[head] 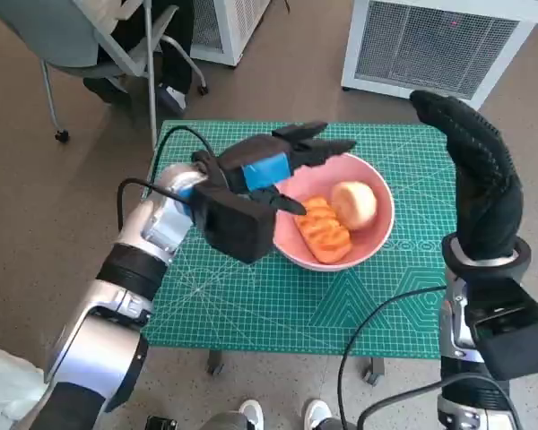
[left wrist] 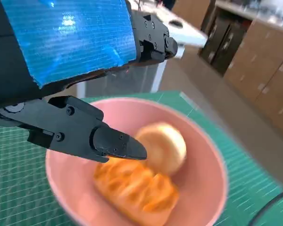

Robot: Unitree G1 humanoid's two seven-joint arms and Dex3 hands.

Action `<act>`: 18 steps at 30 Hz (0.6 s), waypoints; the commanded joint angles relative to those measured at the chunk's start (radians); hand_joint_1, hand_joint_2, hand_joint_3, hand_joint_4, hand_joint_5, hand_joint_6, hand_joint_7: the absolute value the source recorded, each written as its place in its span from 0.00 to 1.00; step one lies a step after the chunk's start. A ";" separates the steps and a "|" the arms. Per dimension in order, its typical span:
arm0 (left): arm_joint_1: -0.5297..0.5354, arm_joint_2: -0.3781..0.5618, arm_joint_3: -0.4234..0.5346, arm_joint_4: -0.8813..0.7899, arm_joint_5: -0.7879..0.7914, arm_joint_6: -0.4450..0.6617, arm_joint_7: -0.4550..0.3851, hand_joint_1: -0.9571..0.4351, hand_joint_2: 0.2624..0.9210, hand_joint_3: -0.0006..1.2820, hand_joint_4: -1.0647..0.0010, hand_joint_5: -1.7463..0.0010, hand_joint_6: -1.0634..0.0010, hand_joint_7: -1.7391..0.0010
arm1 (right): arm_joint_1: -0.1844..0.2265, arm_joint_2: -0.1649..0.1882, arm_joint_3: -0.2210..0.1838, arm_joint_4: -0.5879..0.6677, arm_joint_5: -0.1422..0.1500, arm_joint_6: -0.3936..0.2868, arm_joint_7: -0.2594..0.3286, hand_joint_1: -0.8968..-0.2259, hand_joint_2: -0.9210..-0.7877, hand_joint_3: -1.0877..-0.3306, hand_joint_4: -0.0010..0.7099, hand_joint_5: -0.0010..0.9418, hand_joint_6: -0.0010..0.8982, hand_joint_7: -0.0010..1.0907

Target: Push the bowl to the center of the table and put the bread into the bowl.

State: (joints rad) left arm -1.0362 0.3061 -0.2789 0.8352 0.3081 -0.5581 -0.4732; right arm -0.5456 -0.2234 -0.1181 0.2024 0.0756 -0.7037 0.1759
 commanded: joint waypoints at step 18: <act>0.263 -0.193 0.297 -0.329 -0.580 -0.012 0.000 0.46 1.00 0.26 0.75 0.94 1.00 0.53 | -0.071 -0.001 0.002 0.032 0.002 0.016 0.000 0.51 0.00 0.46 0.43 0.00 0.01 0.63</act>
State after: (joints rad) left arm -0.8070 0.1348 -0.0068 0.5597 -0.2147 -0.5912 -0.4610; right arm -0.6144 -0.2259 -0.1180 0.2159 0.0758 -0.6997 0.1760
